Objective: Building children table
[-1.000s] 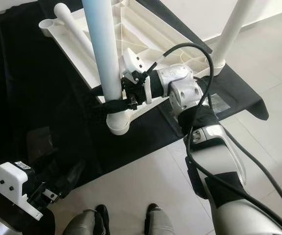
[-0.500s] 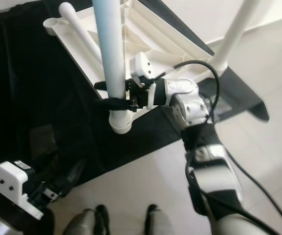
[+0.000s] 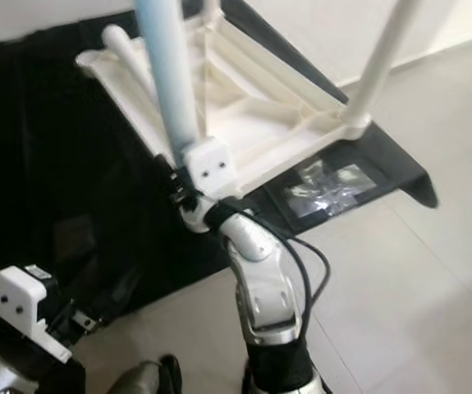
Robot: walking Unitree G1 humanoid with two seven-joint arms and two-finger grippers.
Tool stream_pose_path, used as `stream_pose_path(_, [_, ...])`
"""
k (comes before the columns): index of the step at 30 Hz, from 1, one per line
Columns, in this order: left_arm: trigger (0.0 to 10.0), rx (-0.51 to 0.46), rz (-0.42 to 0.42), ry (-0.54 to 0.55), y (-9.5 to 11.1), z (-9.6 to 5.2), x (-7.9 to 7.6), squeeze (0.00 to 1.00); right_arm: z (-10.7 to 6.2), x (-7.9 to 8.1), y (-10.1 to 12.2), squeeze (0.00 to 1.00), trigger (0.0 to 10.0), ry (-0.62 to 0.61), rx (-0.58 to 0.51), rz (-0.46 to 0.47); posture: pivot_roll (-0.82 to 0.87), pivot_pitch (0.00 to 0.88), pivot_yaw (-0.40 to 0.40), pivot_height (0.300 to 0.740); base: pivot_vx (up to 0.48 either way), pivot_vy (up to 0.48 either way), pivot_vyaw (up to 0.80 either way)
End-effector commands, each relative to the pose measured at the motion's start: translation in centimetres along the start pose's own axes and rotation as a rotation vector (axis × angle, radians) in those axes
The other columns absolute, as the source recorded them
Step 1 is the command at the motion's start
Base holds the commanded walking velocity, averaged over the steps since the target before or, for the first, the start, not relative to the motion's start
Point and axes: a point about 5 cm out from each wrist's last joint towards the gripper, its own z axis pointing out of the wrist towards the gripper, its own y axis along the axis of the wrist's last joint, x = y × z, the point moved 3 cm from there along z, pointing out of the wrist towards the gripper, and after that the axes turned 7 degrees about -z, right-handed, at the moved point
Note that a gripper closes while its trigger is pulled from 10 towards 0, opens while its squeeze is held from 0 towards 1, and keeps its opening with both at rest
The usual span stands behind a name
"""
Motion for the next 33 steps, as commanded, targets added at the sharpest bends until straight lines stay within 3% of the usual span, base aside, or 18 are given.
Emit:
stream_pose_path(1, [10.0, 0.011, 0.0, 0.007, -0.3, -0.2, 0.2, 0.0, 0.4, 1.8, -3.6, 0.13, 10.0, 0.097, 0.145, 0.138, 0.0, 0.283, 0.044, 0.74, 0.0, 0.0, 0.0])
stream_pose_path(2, [10.0, 0.011, 0.0, 0.007, -0.3, -0.2, 0.2, 0.0, 0.4, 1.8, -3.6, 0.13, 10.0, 0.097, 0.145, 0.138, 0.0, 0.283, 0.044, 0.74, 0.0, 0.0, 0.0])
stream_pose_path(3, [10.0, 0.01, 0.001, 0.006, -0.3, -0.1, 0.3, 0.0, 0.6, 1.6, -2.9, 1.0, 10.0, 0.15, 0.101, 0.149, 0.0, 0.279, 0.045, 0.74, 0.0, 0.0, 0.0])
stream_pose_path(6, [10.0, 0.009, 0.002, 0.004, -0.4, -0.1, 0.3, 0.0, 0.7, 1.6, -2.1, 1.0, 10.0, 0.195, 0.073, 0.161, 0.0, 0.276, 0.042, 0.74, 0.0, 0.0, 0.0])
stream_pose_path(7, [10.0, 0.007, 0.004, 0.003, -0.4, 0.0, 0.3, 0.0, 0.9, 1.3, -0.1, 1.0, 10.0, 0.335, -0.01, 0.125, 0.01, 0.276, 0.041, 0.74, 0.0, 0.0, 0.0])
stream_pose_path(10, [10.0, 0.006, 0.005, 0.003, -0.4, 0.0, 0.2, 0.0, 0.9, 1.3, 0.5, 1.0, 10.0, 0.382, -0.031, 0.104, 0.01, 0.276, 0.041, 0.74, 0.0, 0.0, 0.0])
stream_pose_path(11, [10.0, 0.005, 0.006, 0.005, -0.3, 0.1, 0.2, 0.0, 0.6, 1.4, 1.1, 1.0, 10.0, 0.491, -0.064, 0.052, 0.02, 0.276, 0.037, 0.74, 0.0, 0.0, 0.0])
stream_pose_path(14, [10.0, 0.004, 0.007, 0.006, -0.3, 0.0, 0.3, 0.0, 0.4, 1.3, 1.5, 1.0, 10.0, 0.575, -0.08, 0.01, 0.03, 0.276, 0.038, 0.74, 0.0, 0.0, 0.0])
stream_pose_path(15, [10.0, 0.004, 0.007, 0.007, -0.3, 0.0, 0.3, 0.0, 0.1, 0.9, 1.8, 0.33, 10.0, 0.665, -0.092, -0.029, 0.04, 0.276, 0.042, 0.74, 0.0, 0.0, 0.0])
stream_pose_path(16, [10.0, 0.003, 0.006, 0.008, -0.3, 0.0, 0.3, 0.0, -0.1, 0.4, 1.8, 0.33, 10.0, 0.74, -0.09, -0.065, 0.04, 0.276, 0.042, 0.74, 0.0, 0.0, 0.0])
stream_pose_path(17, [10.0, 0.003, 0.006, 0.008, -0.3, 0.0, 0.3, 0.0, -0.1, 0.4, 1.8, 0.33, 10.0, 0.74, -0.09, -0.065, 0.04, 0.276, 0.042, 0.74, 0.0, 0.0, 0.0])
stream_pose_path(18, [10.0, 0.003, 0.006, 0.009, -0.3, 0.0, 0.2, 0.0, -0.1, -0.7, 1.6, 0.0, 10.0, 0.785, -0.079, -0.085, 0.06, 0.276, 0.045, 0.74, 0.0, 0.0, 0.0])
stream_pose_path(19, [10.0, 0.004, 0.005, 0.009, -0.3, -0.1, 0.2, 0.0, 0.1, -2.0, 1.5, 0.0, 10.0, 0.813, -0.067, -0.1, 0.07, 0.276, 0.045, 0.74, 0.0, 0.0, 0.0])
stream_pose_path(20, [10.0, 0.004, 0.005, 0.009, -0.3, -0.1, 0.2, 0.0, 0.1, -2.0, 1.5, 0.0, 10.0, 0.813, -0.067, -0.1, 0.07, 0.276, 0.045, 0.74, 0.0, 0.0, 0.0])
stream_pose_path(23, [10.0, 0.006, 0.001, 0.011, -0.3, -0.4, 0.1, 0.0, 1.0, -5.7, 1.7, 0.0, 10.0, 0.842, -0.048, -0.046, 0.08, 0.284, 0.042, 0.74, 0.0, 0.0, 0.0])
stream_pose_path(29, [10.0, 0.005, -0.004, 0.01, -0.2, -0.6, -0.1, 0.0, 1.5, -7.6, 1.2, 0.0, 10.0, 0.868, -0.006, -0.012, 0.09, 0.289, 0.037, 0.74, 0.0, 0.0, 0.0])
stream_pose_path(33, [10.0, 0.002, -0.003, 0.014, -0.1, -0.7, -0.2, 0.0, 1.5, -7.9, 1.1, 0.0, 10.0, 0.899, 0.009, -0.008, 0.1, 0.292, 0.034, 0.74, 0.0, 0.0, 0.0])
